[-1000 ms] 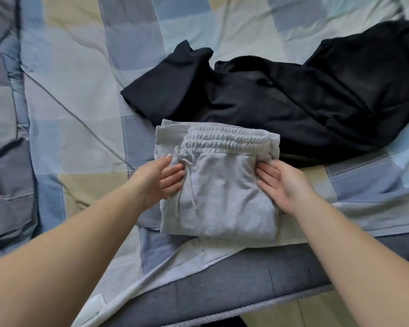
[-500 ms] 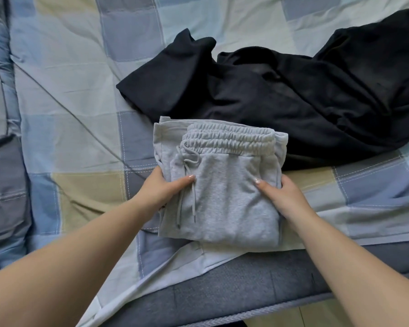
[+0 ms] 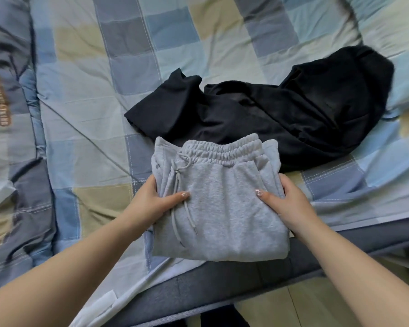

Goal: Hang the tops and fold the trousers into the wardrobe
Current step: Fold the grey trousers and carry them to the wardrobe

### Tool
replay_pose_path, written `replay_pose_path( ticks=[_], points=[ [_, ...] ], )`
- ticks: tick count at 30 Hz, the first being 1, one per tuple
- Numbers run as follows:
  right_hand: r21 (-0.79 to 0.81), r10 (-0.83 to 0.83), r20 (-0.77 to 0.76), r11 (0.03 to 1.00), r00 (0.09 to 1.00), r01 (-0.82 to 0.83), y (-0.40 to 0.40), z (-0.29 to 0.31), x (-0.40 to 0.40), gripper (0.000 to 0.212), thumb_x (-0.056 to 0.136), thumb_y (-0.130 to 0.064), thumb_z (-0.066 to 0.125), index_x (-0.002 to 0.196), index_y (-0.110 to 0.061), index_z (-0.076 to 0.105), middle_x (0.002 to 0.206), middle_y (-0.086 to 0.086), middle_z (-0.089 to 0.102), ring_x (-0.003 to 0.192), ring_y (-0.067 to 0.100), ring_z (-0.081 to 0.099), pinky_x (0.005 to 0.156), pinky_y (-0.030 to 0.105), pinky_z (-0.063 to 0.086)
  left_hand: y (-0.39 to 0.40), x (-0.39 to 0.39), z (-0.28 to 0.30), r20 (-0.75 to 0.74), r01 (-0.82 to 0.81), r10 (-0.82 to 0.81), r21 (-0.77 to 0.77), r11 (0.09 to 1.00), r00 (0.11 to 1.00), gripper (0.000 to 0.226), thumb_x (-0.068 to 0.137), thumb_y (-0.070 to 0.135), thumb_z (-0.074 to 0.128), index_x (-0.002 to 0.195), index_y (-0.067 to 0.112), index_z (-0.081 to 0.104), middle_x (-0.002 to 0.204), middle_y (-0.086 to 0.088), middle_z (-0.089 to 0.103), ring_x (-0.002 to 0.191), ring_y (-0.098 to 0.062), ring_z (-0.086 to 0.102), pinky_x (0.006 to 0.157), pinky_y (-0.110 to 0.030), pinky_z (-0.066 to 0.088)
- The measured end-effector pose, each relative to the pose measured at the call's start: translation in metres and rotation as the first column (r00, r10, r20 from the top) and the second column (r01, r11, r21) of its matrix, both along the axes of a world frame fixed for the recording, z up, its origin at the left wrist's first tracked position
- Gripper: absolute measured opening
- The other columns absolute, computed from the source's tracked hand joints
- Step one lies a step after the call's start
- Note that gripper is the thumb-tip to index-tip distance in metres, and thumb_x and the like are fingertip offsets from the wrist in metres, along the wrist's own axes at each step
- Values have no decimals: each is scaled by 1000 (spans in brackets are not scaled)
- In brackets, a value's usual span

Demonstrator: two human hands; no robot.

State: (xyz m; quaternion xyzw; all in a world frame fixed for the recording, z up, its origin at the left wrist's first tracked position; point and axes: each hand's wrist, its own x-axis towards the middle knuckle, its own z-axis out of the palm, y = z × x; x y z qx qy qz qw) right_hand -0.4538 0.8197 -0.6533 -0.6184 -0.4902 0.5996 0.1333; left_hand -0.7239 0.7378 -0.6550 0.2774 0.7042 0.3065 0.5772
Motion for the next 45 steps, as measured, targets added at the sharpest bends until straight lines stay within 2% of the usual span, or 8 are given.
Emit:
replay_pose_path(
  ticks=[12,15,18,24,30,35,40,45],
  points=[
    [101,-257,-136,957,957,272,-107,202,21,39,83,-19,68,120,-25,57,108,-10,68,92,1,66,69,14,53,-47,-1,198,28,147,-156,207,967,987,81,50,53,82,123,36,53,115,18,67,106,-3,64,91,-32,52],
    [156,-331,-152,922,931,353,-141,263,24,45,76,-29,70,120,-29,57,108,-11,69,97,5,66,79,26,55,-50,0,257,20,238,-253,275,931,967,86,47,57,82,124,35,52,115,20,66,107,-1,63,88,-25,52],
    [245,-424,-164,857,891,453,-177,329,36,43,74,-34,70,115,-33,59,106,-11,70,99,12,66,88,41,54,-50,14,327,4,342,-367,353,871,930,87,41,63,85,119,37,55,113,18,68,106,-3,64,92,-32,51],
    [384,-588,-189,693,787,610,-243,429,74,32,78,-31,70,105,-43,58,103,-12,70,99,13,65,87,40,53,-57,67,428,-43,485,-524,448,751,851,66,51,56,86,108,39,58,103,18,71,95,-4,68,85,-33,55],
    [466,-743,-167,520,648,716,-342,492,125,33,81,-30,70,110,-40,59,107,-10,69,100,15,65,89,43,53,-105,150,497,24,584,-697,525,619,717,60,61,38,86,114,26,59,102,8,73,93,-12,70,76,-28,57],
    [499,-832,-224,349,507,793,-449,524,162,25,84,-23,67,100,-39,57,98,-13,68,86,3,66,63,16,51,-167,224,527,19,690,-828,542,479,560,59,61,36,86,113,24,61,103,6,73,96,-14,70,81,-31,57],
    [513,-903,-213,222,373,829,-557,541,191,23,84,-26,67,99,-41,58,96,-15,68,88,5,65,71,23,50,-242,291,545,-16,763,-911,552,336,412,51,65,31,83,110,24,61,100,6,74,94,-13,70,84,-34,55],
    [524,-948,-234,64,216,849,-684,562,217,27,74,-35,74,97,-40,62,102,-9,70,97,15,66,86,37,53,-344,364,556,-8,817,-966,535,214,258,96,24,64,88,106,23,61,97,4,74,89,-15,72,79,-35,57]
  ],
)
